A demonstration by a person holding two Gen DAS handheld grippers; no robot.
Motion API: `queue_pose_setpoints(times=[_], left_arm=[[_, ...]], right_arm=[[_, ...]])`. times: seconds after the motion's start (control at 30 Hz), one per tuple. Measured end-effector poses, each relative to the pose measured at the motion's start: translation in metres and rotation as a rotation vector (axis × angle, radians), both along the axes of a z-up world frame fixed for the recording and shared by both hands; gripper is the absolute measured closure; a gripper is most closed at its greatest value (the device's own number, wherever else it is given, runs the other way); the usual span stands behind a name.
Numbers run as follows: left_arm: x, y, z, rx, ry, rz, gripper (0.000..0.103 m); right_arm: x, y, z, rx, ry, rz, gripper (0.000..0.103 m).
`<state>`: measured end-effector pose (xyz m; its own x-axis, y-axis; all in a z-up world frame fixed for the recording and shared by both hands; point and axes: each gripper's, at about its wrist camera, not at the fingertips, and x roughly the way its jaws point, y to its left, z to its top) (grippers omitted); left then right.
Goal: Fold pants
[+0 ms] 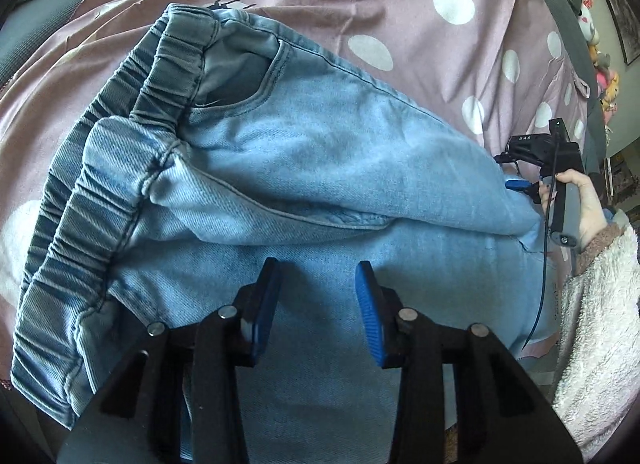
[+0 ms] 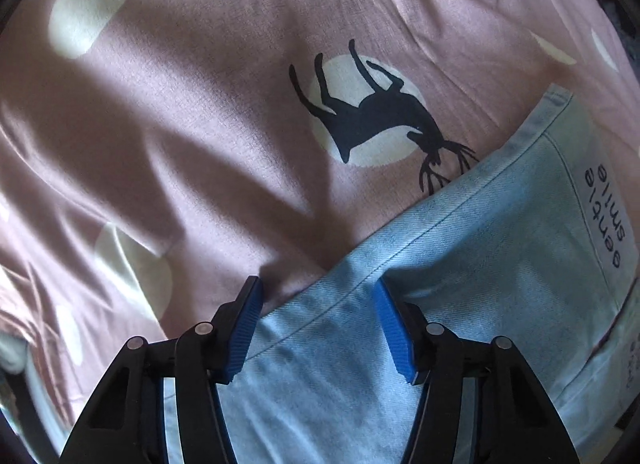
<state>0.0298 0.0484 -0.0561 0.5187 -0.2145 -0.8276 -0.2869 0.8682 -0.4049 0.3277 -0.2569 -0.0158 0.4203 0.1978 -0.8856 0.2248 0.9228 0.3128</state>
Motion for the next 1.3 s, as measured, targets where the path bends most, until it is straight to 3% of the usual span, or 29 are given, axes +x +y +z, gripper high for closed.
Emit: queue_pose_setpoints(times=[0.07,0.13,0.3,0.4,0.47,0.53,0.67,0.83,1.0,1.1,1.17,1.2,1.3], left_arm=[[-0.001,-0.002,0.001,0.012,-0.005,-0.006,0.065],[0.0,-0.003,0.001,0.021,-0.006,-0.009,0.064],[0.002,-0.001,0.003,-0.003,-0.001,0.011,0.061],[0.0,-0.001,0.009,-0.048,0.005,0.028,0.057],[-0.002,-0.001,0.017,-0.105,-0.021,0.036,0.051],[-0.001,-0.005,0.03,-0.133,-0.067,0.031,0.038],[0.011,-0.018,0.056,-0.113,-0.133,0.001,0.029],[0.048,-0.027,0.067,-0.156,-0.13,0.006,0.028],[0.089,-0.041,0.067,-0.148,-0.091,-0.022,0.028],[0.112,-0.045,0.054,-0.14,-0.02,-0.003,0.034],[0.122,-0.043,0.042,-0.138,0.0,0.017,0.063],[0.122,-0.042,0.037,-0.119,0.023,0.027,0.091],[0.103,-0.038,0.035,-0.128,0.013,0.039,0.094]], right_arm=[[-0.006,0.009,0.001,-0.056,-0.031,0.005,0.062],[-0.012,0.012,0.0,-0.093,-0.034,0.005,0.097],[-0.039,0.002,0.006,-0.001,-0.096,0.016,0.101],[-0.077,-0.011,0.03,0.07,-0.211,0.032,0.101],[-0.113,-0.024,0.046,0.108,-0.304,0.044,0.101],[-0.151,-0.038,0.055,0.153,-0.386,0.063,0.101],[-0.214,-0.078,0.063,0.243,-0.496,0.084,0.101],[-0.268,-0.096,0.04,0.252,-0.521,0.095,0.101],[-0.283,-0.105,0.015,0.201,-0.48,0.111,0.101],[-0.282,-0.109,0.002,0.25,-0.446,0.124,0.101],[-0.285,-0.109,-0.002,0.262,-0.432,0.12,0.101],[-0.285,-0.11,-0.004,0.267,-0.43,0.121,0.101],[-0.289,-0.112,-0.013,0.275,-0.423,0.119,0.101]])
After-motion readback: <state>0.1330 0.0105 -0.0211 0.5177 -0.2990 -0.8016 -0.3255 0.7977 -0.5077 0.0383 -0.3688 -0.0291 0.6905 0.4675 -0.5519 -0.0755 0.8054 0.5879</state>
